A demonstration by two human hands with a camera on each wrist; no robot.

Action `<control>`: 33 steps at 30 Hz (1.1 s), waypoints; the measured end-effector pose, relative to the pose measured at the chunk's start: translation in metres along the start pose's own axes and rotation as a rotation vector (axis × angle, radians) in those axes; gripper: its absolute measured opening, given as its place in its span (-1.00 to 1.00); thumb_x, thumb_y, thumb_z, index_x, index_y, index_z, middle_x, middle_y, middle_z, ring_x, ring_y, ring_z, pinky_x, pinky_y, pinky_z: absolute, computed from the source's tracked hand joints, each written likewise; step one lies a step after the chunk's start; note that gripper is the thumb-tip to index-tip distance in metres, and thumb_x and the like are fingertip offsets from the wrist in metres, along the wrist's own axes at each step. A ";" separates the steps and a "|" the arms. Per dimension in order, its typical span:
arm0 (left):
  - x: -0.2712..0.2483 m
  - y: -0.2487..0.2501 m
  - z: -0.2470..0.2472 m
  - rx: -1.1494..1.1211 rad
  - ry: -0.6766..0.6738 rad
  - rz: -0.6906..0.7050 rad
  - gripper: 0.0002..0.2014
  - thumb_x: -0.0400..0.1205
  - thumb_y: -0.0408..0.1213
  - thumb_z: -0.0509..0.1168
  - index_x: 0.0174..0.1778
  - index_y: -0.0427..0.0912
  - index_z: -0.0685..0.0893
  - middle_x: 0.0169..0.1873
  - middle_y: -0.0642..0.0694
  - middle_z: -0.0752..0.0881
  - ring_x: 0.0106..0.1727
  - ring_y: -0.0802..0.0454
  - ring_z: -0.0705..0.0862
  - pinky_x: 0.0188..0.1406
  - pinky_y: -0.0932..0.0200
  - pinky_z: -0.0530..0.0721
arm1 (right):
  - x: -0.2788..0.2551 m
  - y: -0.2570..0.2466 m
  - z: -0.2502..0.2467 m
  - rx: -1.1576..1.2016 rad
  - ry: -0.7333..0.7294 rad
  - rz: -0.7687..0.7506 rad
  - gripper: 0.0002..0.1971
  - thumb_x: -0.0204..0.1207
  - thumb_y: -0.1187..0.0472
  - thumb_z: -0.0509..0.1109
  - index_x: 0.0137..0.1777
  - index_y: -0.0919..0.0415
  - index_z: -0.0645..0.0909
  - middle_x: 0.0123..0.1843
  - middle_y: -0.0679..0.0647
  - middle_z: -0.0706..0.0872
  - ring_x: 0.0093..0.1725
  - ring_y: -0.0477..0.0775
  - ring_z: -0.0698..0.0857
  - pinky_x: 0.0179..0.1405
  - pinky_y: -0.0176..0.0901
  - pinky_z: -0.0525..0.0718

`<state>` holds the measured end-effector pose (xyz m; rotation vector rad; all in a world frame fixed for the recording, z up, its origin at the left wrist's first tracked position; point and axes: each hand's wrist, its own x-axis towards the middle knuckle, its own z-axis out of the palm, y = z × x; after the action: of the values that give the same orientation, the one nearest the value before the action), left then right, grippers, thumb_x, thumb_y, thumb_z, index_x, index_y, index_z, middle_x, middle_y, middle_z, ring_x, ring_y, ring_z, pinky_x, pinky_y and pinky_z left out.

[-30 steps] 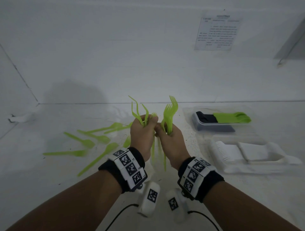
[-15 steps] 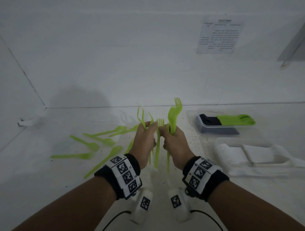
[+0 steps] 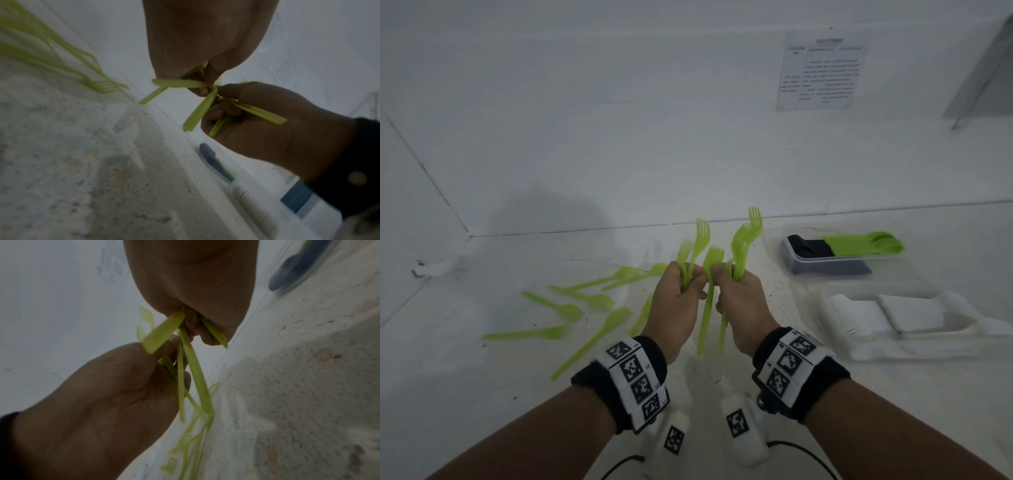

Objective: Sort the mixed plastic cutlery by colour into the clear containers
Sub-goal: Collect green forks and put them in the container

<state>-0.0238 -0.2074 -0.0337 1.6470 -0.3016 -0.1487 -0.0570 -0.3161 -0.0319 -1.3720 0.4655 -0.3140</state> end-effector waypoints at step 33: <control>-0.012 -0.003 -0.014 0.001 -0.058 -0.214 -0.70 0.83 0.06 0.03 0.33 -0.05 0.39 -0.16 -0.17 0.36 -0.40 0.05 0.31 -0.41 0.13 0.35 | 0.001 0.001 -0.018 0.009 -0.100 0.055 -0.82 0.76 0.10 0.36 0.09 0.12 0.77 -0.12 -0.01 0.77 -0.15 0.00 0.65 -0.08 -0.03 0.58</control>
<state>-0.0316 -0.1905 -0.0365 1.6755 -0.1681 -0.3581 -0.0649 -0.3320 -0.0352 -1.3567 0.4174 -0.2013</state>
